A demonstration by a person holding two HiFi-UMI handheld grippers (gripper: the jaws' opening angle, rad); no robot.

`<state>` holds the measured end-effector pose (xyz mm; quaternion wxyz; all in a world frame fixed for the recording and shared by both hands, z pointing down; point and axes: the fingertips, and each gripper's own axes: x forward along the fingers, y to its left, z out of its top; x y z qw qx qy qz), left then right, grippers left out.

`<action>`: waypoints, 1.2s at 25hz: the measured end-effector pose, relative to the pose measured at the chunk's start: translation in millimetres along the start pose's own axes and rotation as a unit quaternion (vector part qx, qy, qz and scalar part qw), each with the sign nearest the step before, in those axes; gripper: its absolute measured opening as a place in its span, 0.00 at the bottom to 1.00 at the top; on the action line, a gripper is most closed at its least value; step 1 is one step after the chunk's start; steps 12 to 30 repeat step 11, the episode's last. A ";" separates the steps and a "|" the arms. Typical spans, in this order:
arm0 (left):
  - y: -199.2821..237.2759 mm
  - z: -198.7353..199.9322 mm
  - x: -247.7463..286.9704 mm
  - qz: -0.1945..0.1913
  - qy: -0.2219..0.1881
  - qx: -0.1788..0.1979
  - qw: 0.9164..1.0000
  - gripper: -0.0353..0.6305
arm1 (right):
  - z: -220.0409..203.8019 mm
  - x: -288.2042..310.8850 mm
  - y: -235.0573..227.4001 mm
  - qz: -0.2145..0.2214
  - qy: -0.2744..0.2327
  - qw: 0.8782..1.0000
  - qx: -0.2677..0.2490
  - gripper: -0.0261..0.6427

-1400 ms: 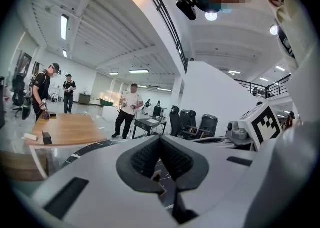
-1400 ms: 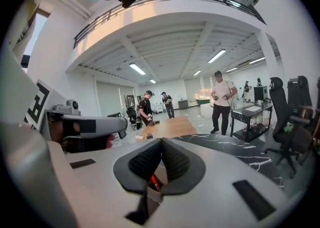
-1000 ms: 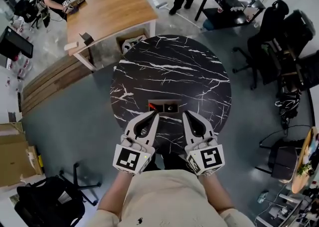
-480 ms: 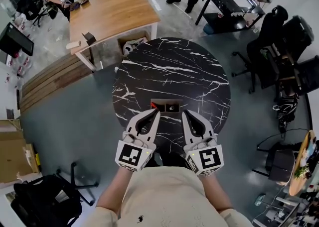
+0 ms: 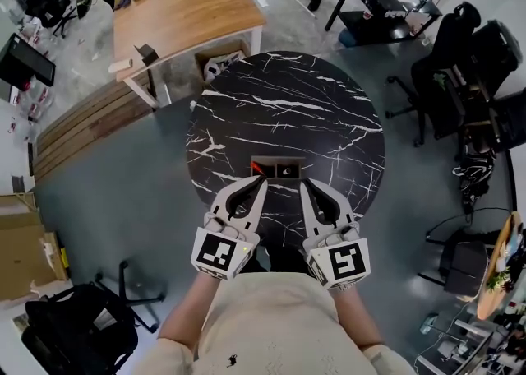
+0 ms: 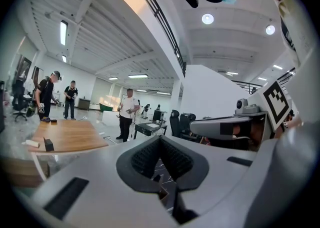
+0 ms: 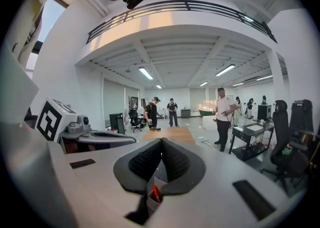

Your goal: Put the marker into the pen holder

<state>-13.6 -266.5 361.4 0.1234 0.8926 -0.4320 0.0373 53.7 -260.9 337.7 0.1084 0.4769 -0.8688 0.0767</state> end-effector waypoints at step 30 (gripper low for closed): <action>-1.0 -2.2 10.1 -0.003 0.014 -0.011 1.000 0.06 | -14.0 0.3 -9.0 -0.012 0.016 1.000 0.002 0.06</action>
